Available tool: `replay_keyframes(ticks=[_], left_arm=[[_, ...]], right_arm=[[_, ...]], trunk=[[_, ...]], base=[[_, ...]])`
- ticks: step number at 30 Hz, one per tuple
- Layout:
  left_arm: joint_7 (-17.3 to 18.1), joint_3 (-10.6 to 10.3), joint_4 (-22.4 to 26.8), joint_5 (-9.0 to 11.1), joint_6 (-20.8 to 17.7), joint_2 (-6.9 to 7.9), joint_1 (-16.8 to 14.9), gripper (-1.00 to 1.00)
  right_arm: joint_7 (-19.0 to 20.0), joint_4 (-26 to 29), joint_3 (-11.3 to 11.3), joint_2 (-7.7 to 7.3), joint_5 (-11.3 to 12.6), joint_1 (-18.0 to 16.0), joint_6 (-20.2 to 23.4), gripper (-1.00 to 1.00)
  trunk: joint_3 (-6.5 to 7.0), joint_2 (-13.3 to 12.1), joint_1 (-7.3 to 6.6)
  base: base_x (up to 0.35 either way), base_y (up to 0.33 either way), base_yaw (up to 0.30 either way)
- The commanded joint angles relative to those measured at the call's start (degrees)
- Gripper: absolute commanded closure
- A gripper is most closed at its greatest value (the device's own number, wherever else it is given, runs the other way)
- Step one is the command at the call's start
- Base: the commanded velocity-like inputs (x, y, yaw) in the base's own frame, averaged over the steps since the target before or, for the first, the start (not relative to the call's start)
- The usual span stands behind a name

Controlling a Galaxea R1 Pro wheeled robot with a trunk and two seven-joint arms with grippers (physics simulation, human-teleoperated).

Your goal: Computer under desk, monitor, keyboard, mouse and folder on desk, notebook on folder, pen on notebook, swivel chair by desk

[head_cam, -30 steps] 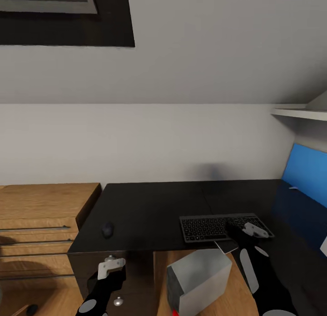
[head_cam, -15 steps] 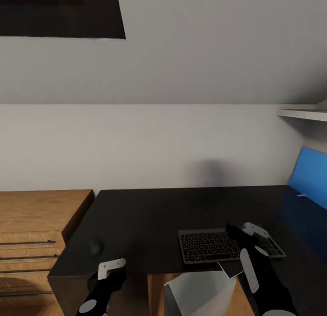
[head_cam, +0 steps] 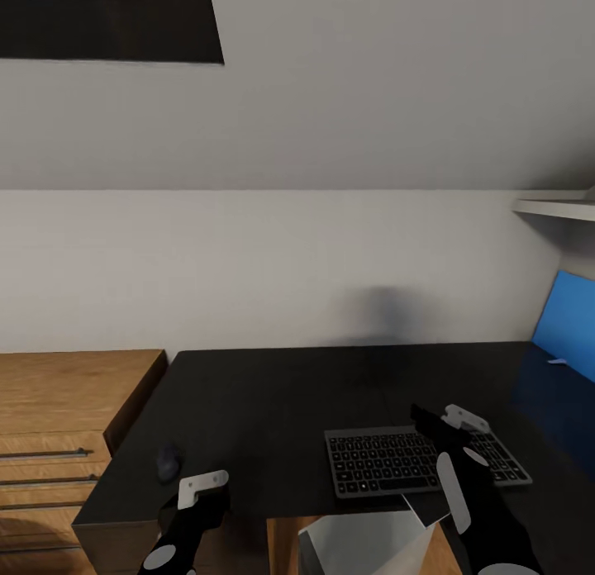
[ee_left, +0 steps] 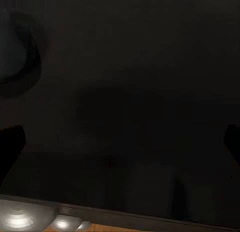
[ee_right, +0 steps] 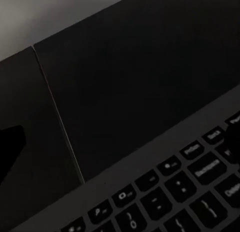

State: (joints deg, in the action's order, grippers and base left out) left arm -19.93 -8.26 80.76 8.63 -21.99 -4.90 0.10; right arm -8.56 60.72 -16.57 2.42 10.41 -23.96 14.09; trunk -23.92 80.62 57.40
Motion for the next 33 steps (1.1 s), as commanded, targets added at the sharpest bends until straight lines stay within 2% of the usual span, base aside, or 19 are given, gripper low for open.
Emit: replay_keyframes(ticks=[1, 7, 16, 22, 24, 26, 29, 31, 32, 33], left_arm=[[-0.47, -0.09, 0.1, 0.6, -0.15, 0.03, -0.01, -1.0], [-0.46, -0.12, 0.1, 0.55, -0.12, 0.01, -0.01, -1.0], [-0.46, -0.17, 0.1, 0.48, 0.03, -0.02, -0.01, -1.0], [-0.46, -0.17, 0.21, 0.55, -0.09, -0.02, -0.01, -1.0], [-0.46, -0.17, 0.45, 0.58, -0.13, -0.02, -0.01, -1.0], [-0.46, -0.17, 0.65, 0.59, -0.14, -0.02, -0.01, -1.0], [-0.46, -0.17, 0.93, 0.6, -0.15, -0.02, -0.01, -1.0], [-0.46, -0.17, 1.39, 0.6, -0.17, -0.02, -0.01, -1.0], [-0.46, -0.17, 1.89, 0.6, -0.2, 0.01, -0.01, -1.0], [-0.46, -0.16, 2.59, 0.64, -0.25, 0.08, -0.01, -1.0]], right_arm=[[-0.23, 0.1, -0.04, 0.03, 0.56, -0.03, 0.23, -1.0], [-0.26, 0.1, -0.06, 0.01, 0.44, -0.03, 0.18, -1.0], [-0.43, 0.02, -0.12, -0.28, -0.1, -0.03, 0.15, -1.0], [-0.56, -0.04, -0.03, -0.23, -5.15, -0.01, -0.52, -1.0], [-0.68, -0.25, -0.02, -0.22, -8.18, -0.02, -0.68, -1.0], [-0.82, -0.44, -0.03, -0.44, -9.9, -0.19, -0.68, -1.0], [-1.23, -0.9, -0.04, -1.34, -10.95, -0.66, -0.61, -1.0], [-1.59, -1.71, -0.06, -2.47, -11.51, -1.61, -0.5, -1.0], [-1.89, -3.04, -0.08, -3.97, -11.87, -3.19, -0.2, -1.0], [-2.17, -6.53, -0.11, -6.37, -12.19, -6.42, 0.46, -1.0]], trunk=[[-0.05, 0.03, 0.01], [-0.05, 0.03, 0.01], [-0.05, 0.03, 0.01], [-0.05, 0.03, 0.01], [-0.05, 0.03, 0.01], [-0.05, 0.03, 0.01], [-0.05, 0.03, 0.01], [-0.05, 0.03, 0.01], [-0.05, 0.03, 0.01], [-0.05, 0.03, 0.01]], base=[[0.011, 0.0, 0.0], [0.071, 0.0, 0.0], [0.261, 0.0, 0.0], [0.159, 0.0, 0.0], [0.044, 0.0, 0.0], [0.018, 0.0, 0.0], [0.009, 0.0, 0.0], [0.005, 0.0, 0.0], [0.003, 0.0, 0.0], [0.002, 0.0, 0.0]])
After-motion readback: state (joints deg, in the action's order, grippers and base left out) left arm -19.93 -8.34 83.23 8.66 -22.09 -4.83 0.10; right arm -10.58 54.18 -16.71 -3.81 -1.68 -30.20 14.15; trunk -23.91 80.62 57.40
